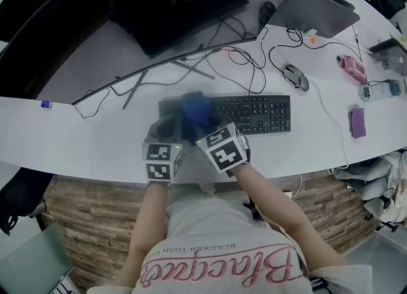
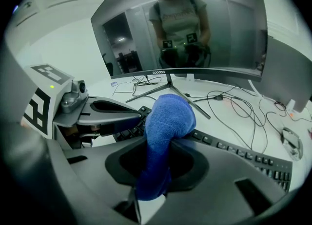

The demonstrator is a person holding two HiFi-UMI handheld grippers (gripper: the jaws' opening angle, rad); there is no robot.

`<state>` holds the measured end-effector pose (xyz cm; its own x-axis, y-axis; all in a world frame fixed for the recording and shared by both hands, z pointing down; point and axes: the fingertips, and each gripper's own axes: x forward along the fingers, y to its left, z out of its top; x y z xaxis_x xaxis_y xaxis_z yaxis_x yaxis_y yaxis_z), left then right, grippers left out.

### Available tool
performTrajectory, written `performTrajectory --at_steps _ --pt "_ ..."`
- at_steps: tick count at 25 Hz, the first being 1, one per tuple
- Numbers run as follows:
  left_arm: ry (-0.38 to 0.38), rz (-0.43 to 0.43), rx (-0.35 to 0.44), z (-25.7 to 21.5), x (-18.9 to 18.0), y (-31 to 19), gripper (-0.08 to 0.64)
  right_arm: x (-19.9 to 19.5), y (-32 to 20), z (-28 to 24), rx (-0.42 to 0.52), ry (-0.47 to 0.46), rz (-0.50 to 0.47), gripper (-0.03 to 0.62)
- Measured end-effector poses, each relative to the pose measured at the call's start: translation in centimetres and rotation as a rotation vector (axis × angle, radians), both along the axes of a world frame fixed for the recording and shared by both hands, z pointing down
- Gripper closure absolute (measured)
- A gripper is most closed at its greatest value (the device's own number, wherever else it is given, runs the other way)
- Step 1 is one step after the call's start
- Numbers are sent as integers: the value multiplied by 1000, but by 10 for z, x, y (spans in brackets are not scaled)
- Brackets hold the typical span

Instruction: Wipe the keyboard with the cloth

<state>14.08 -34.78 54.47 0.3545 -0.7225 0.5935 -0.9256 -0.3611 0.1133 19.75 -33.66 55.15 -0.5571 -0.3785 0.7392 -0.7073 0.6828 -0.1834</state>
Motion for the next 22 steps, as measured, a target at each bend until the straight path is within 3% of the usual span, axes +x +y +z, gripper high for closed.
performTrajectory --at_steps 22 --pt "-39 18 -1 3 87 -8 555 99 -9 3 -25 4 55 505"
